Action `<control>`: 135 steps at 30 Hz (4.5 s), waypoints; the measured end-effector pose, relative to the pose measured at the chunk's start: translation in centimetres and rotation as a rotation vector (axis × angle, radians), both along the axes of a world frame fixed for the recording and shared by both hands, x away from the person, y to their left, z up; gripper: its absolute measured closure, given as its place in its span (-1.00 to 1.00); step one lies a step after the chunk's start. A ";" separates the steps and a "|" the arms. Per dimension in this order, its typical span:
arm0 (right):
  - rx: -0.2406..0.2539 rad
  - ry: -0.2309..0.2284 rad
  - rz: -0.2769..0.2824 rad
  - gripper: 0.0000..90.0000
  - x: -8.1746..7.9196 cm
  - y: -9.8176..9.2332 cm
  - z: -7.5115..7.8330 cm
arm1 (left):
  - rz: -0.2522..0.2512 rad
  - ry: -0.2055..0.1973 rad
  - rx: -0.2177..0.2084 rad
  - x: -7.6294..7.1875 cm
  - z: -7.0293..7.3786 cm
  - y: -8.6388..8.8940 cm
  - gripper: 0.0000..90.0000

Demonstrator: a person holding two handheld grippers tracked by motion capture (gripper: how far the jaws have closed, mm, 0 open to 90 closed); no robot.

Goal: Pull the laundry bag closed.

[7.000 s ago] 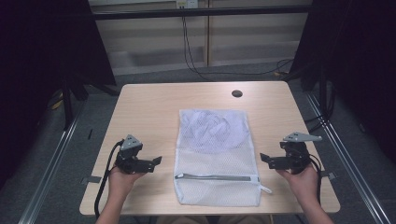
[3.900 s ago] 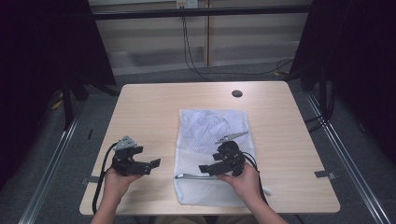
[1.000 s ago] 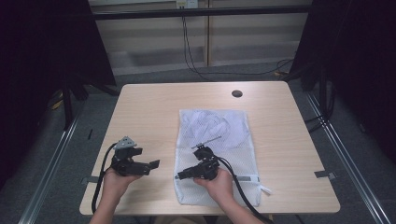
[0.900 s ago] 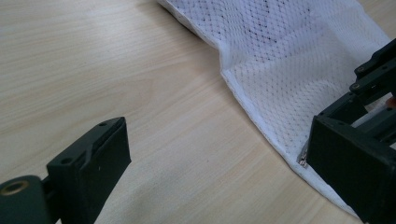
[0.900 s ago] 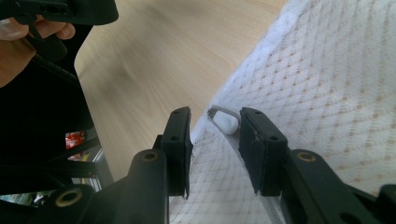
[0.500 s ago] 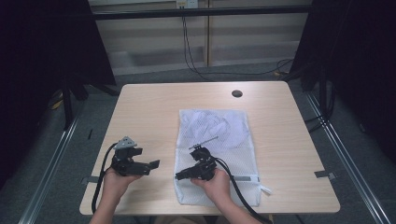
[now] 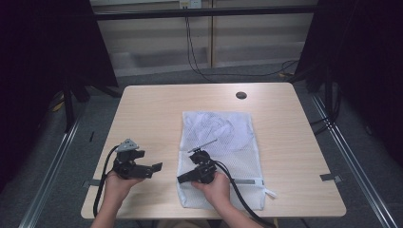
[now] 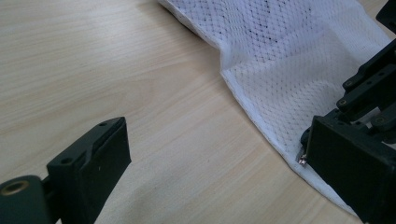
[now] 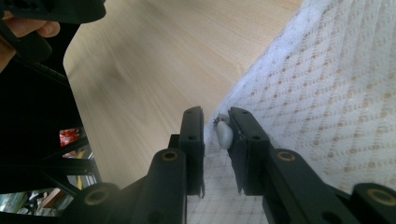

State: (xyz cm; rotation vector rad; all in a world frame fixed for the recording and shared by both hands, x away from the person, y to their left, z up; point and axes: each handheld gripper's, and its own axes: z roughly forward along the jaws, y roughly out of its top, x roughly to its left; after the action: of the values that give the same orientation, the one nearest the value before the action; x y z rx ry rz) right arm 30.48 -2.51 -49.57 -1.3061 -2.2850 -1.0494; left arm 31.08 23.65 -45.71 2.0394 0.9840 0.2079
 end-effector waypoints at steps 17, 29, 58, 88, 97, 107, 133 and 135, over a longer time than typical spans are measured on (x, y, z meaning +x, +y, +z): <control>0.002 0.027 -0.034 0.92 0.4 -0.3 -0.2 | -0.013 0.005 0.002 -0.1 -0.1 -0.2 -0.85; 0.097 0.030 -0.046 0.92 0.3 -1.7 0.6 | -0.050 0.029 -0.019 -0.2 -0.1 -0.8 -0.83; 0.122 -0.050 -0.068 0.92 0.0 -2.7 2.4 | -0.214 0.201 -0.129 -0.5 -0.8 -3.4 -0.53; 0.142 -0.080 -0.069 0.92 -0.2 -2.7 2.8 | -0.278 0.337 -0.154 -0.7 -2.1 -5.9 -0.11; 0.146 -0.087 -0.072 0.93 -0.2 -2.7 3.0 | -0.285 0.356 -0.165 -0.8 -2.6 -6.5 -0.06; 0.152 -0.091 -0.070 0.92 -0.3 -2.6 3.1 | -0.289 0.362 -0.171 -0.8 -2.8 -6.8 0.06; 0.159 -0.089 -0.067 0.93 -0.3 -2.8 3.3 | -0.238 0.397 -0.205 -0.7 -2.8 -6.9 0.94; 0.157 -0.085 -0.069 0.93 -0.3 -2.8 3.4 | -0.224 0.404 -0.207 -0.8 -2.8 -7.0 0.94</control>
State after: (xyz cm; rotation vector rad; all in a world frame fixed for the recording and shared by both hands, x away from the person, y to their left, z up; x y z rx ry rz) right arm 30.18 -5.35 -46.22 -1.3081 -2.1800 -1.3017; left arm 30.31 16.67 -48.47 2.0166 0.9582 -0.4231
